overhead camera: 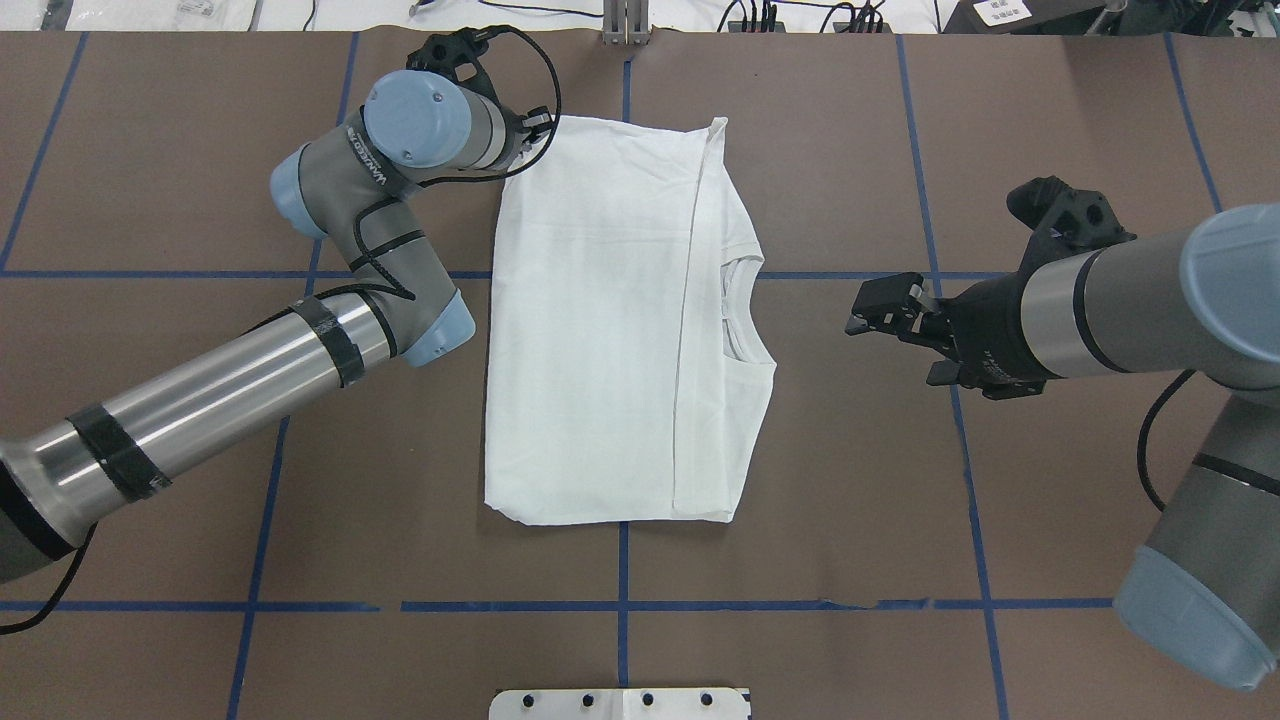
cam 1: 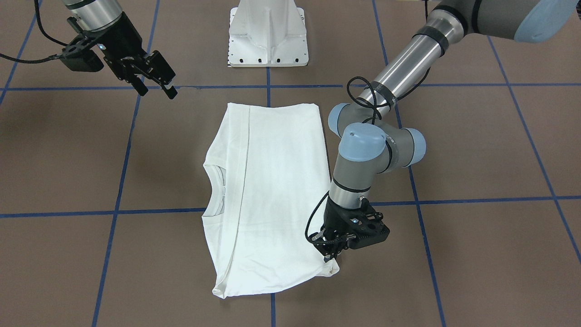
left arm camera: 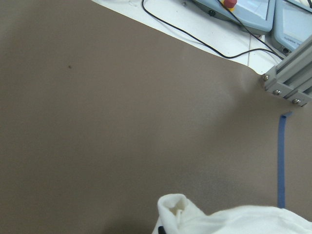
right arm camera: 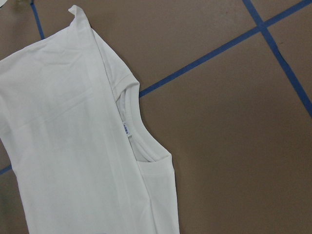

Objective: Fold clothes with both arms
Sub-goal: 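Pull the grasped corner away from the robot with the left gripper, straightening the shirt, then release the shirt with the left gripper while the right gripper lowers onto the shirt's middle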

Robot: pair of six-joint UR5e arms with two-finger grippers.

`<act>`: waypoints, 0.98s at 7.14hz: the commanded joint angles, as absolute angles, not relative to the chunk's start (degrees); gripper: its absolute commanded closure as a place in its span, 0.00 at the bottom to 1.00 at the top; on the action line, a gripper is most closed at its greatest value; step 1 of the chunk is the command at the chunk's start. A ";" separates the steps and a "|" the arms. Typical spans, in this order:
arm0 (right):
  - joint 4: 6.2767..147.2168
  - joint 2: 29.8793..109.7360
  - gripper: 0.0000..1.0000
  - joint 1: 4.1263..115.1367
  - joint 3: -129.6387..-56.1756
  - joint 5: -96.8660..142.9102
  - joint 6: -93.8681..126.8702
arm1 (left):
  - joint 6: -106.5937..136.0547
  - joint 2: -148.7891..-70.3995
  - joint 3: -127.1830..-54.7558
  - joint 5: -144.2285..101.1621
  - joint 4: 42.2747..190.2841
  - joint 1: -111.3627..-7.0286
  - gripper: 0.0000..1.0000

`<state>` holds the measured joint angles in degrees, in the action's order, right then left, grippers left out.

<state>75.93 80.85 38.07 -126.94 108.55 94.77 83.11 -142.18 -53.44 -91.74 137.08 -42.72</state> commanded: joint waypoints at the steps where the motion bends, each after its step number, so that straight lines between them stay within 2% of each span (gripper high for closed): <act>1: 75.94 80.86 0.00 37.97 -125.26 108.46 94.31 | 79.74 -142.12 -51.94 -90.36 139.48 -43.06 0.00; 5: 77.51 76.21 0.00 38.23 -120.78 106.79 86.45 | 76.39 -140.47 -55.17 -102.16 137.91 -50.26 0.00; 7: 91.16 64.05 0.00 36.23 -113.25 104.00 79.13 | 72.52 -127.77 -73.82 -111.32 135.88 -50.98 0.00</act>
